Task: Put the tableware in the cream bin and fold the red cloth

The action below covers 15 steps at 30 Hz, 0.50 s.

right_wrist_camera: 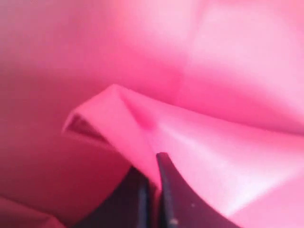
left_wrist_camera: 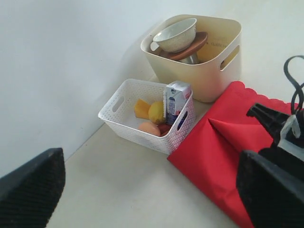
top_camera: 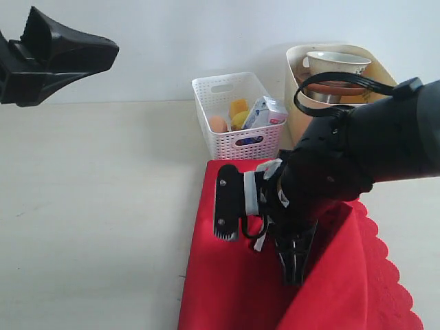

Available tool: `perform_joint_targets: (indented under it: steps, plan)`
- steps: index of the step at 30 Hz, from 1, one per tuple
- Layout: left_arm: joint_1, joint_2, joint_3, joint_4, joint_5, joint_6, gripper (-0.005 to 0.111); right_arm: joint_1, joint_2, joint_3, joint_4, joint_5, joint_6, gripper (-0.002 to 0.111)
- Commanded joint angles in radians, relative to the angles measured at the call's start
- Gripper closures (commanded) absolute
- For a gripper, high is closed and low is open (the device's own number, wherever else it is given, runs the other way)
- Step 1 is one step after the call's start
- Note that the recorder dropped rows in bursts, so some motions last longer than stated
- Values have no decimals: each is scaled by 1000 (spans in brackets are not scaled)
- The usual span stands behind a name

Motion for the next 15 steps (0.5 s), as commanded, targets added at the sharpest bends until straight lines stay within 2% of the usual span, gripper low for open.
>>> perform_joint_targets:
  steps: [1, 6, 15]
  plan:
    - [2, -8, 4, -18, 14, -10, 14, -6, -90, -5, -127, 27, 254, 108]
    - [2, -10, 4, -20, 38, -10, 14, -78, -174, -32, -158, 96, 425, 108]
    - [2, -10, 4, -24, 44, -28, 14, -305, -219, -32, -109, 103, 642, 108]
